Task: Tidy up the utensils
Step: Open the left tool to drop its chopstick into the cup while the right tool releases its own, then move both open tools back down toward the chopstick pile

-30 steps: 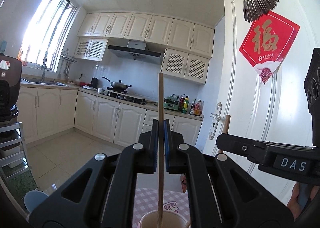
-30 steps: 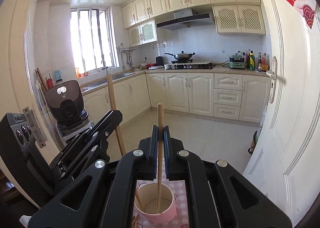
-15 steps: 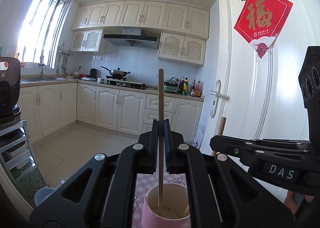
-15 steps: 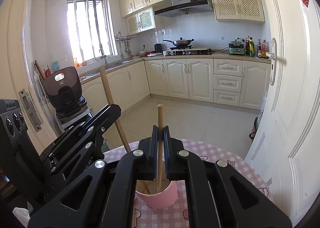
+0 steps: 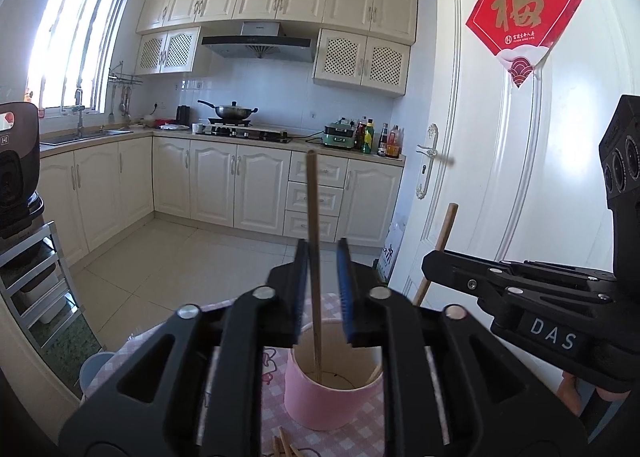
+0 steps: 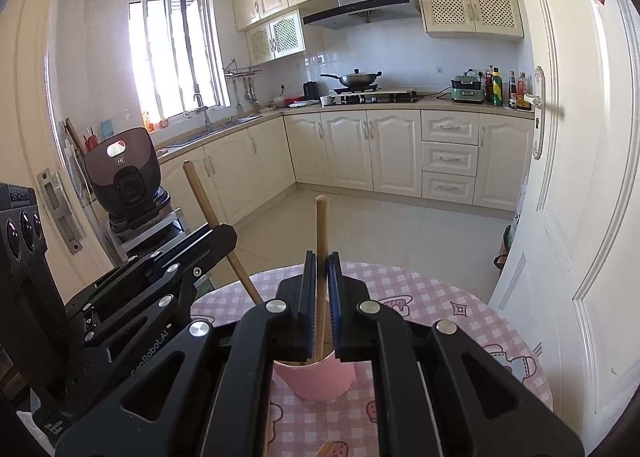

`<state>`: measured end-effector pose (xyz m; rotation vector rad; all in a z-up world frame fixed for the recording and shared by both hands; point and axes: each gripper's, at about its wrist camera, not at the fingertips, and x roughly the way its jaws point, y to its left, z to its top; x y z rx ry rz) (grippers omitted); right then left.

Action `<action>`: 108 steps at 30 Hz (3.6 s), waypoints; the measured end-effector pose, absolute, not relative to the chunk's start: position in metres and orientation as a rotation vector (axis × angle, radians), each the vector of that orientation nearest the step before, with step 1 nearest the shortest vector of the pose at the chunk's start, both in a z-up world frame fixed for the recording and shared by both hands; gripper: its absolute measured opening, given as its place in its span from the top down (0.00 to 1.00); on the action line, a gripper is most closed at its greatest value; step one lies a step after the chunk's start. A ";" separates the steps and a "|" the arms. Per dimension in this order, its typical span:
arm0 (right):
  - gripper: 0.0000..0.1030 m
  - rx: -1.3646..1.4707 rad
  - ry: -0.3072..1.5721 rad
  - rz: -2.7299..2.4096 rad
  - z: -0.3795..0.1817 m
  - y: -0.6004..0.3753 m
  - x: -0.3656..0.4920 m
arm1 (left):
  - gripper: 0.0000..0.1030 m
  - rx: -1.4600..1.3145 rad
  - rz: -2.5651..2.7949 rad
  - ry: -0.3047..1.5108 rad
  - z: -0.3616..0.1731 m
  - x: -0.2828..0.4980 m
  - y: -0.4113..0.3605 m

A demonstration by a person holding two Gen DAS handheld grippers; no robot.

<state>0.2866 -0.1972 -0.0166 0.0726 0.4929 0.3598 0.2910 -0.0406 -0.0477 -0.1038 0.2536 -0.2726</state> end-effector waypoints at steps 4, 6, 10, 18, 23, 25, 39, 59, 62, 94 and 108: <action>0.88 0.084 0.493 0.352 -0.016 -0.199 0.281 | 0.42 -0.097 -0.260 0.223 -0.043 0.276 -0.037; 0.84 0.086 0.492 0.349 -0.015 -0.200 0.276 | 0.42 -0.087 -0.244 0.232 -0.041 0.271 -0.036; 0.74 0.086 0.484 0.340 -0.014 -0.200 0.266 | 0.36 -0.079 -0.229 0.215 -0.036 0.257 -0.032; 0.59 0.106 0.459 0.335 -0.010 -0.202 0.240 | 0.27 -0.073 -0.194 0.227 -0.032 0.228 -0.021; 0.56 0.110 0.443 0.339 -0.006 -0.200 0.222 | 0.24 -0.064 -0.186 0.239 -0.031 0.208 -0.014; 0.55 0.106 0.440 0.338 -0.005 -0.199 0.214 | 0.23 -0.048 -0.179 0.256 -0.032 0.202 -0.013; 0.47 0.106 0.461 0.326 -0.023 -0.200 0.161 | 0.21 0.018 -0.170 0.363 -0.050 0.155 -0.008; 0.44 0.130 0.594 0.320 -0.083 -0.199 0.147 | 0.21 0.017 -0.178 0.563 -0.107 0.157 -0.004; 0.44 0.138 0.606 0.320 -0.089 -0.200 0.148 | 0.21 0.003 -0.176 0.590 -0.114 0.159 -0.003; 0.44 0.191 0.681 0.324 -0.117 -0.209 0.159 | 0.21 0.018 -0.188 0.704 -0.141 0.175 -0.014; 0.42 0.201 0.687 0.322 -0.119 -0.211 0.160 | 0.21 0.023 -0.190 0.713 -0.144 0.178 -0.016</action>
